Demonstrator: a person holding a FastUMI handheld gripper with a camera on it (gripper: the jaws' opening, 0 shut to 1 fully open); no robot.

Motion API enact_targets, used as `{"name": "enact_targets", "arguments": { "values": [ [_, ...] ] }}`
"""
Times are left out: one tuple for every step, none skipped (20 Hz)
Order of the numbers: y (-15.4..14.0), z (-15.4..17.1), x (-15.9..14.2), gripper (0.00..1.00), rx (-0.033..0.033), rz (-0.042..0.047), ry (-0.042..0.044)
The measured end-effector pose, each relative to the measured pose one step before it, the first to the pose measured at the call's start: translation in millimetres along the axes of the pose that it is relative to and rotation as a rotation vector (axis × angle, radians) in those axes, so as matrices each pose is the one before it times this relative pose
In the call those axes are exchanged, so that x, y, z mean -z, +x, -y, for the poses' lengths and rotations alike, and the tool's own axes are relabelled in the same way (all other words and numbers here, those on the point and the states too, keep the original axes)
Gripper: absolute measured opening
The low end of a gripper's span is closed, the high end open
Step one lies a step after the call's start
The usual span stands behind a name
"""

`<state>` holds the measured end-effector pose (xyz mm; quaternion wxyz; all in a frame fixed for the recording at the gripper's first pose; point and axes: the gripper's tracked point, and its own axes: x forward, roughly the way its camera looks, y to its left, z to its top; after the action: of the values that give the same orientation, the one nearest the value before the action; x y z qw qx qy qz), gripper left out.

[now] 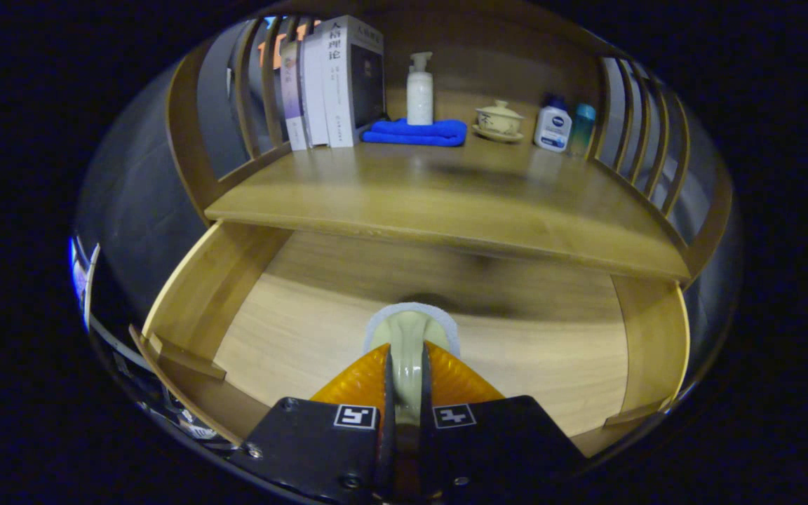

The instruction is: Pull open the drawer, take out the items inside it, and place them on the countertop above the cabinet.

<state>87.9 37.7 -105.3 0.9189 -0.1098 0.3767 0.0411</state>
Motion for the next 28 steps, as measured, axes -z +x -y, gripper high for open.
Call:
{"name": "enact_targets", "arguments": {
  "values": [
    [-4.0, -2.54, -3.91, 0.16, -0.00428, 0.01444, -0.0194],
    [-3.97, -3.19, -3.64, 0.16, -0.00452, 0.01034, -0.01987],
    [-4.25, -2.76, -3.24, 0.16, -0.00568, 0.01071, -0.022],
    [-4.51, -2.06, -3.43, 0.16, -0.00022, 0.00951, -0.01908],
    [-3.96, -1.6, -3.47, 0.16, 0.00248, 0.01125, -0.01511],
    [-4.07, -1.65, -3.23, 0.16, 0.00005, 0.00768, -0.01241],
    [-4.4, -1.74, -3.25, 0.16, -0.00313, 0.00857, -0.00595],
    [-4.34, -1.38, -3.67, 0.16, -0.00356, 0.00809, -0.00172],
    [-4.47, -1.09, -3.4, 0.16, -0.00266, 0.00722, -0.00066],
    [-4.72, 0.19, -4.02, 0.16, -0.00164, 0.00893, -0.0021],
    [-4.32, 0.77, -3.05, 0.16, 0.00272, 0.00556, -0.00461],
    [-4.12, 1.0, -3.14, 0.16, 0.00113, 0.00393, -0.00373],
    [-3.98, 1.15, -3.0, 0.16, 0.00096, 0.00447, -0.00011],
    [-4.26, 1.5, -5.07, 0.16, -0.00065, 0.00939, 0.00351],
    [-3.43, 1.99, -5.38, 0.16, 0.00173, 0.00985, 0.00548],
    [-4.06, 3.23, -5.91, 0.16, 0.00355, 0.01204, 0.0047],
    [-2.72, 4.56, -7.69, 0.16, 0.00788, 0.0157, 0.00967],
    [-1.61, 4.44, -7.68, 0.16, 0.00545, 0.01043, 0.00989],
    [-0.5, 2.76, -7.52, 0.16, 0.00131, 0.01123, 0.01529],
    [-0.61, 2.58, -8.89, 0.16, -0.00192, 0.00698, 0.01822],
    [2.45, 4.74, -9.01, 0.16, 0.00083, 0.00415, 0.02085],
    [3.19, 4.95, -8.99, 0.16, 0.00465, 0.00195, 0.01458],
    [6.64, 6.52, -9.01, 0.16, 0.01282, 0.00449, 0.01209],
    [5.93, 7.4, -7.04, 0.16, 0.01878, 0.00188, 0.00876],
    [6.92, 6.19, -3.82, 0.16, 0.01361, -0.01105, 0.00422],
    [6.44, 3.81, -3.21, 0.16, 0.00451, -0.0139, 0.01045],
    [8.7, 3.64, -3.86, 0.16, 0.00445, -0.01747, 0.00819],
    [7.11, 4.84, -4.95, 0.16, 0.01237, -0.01044, 0.01118]
  ]
}}
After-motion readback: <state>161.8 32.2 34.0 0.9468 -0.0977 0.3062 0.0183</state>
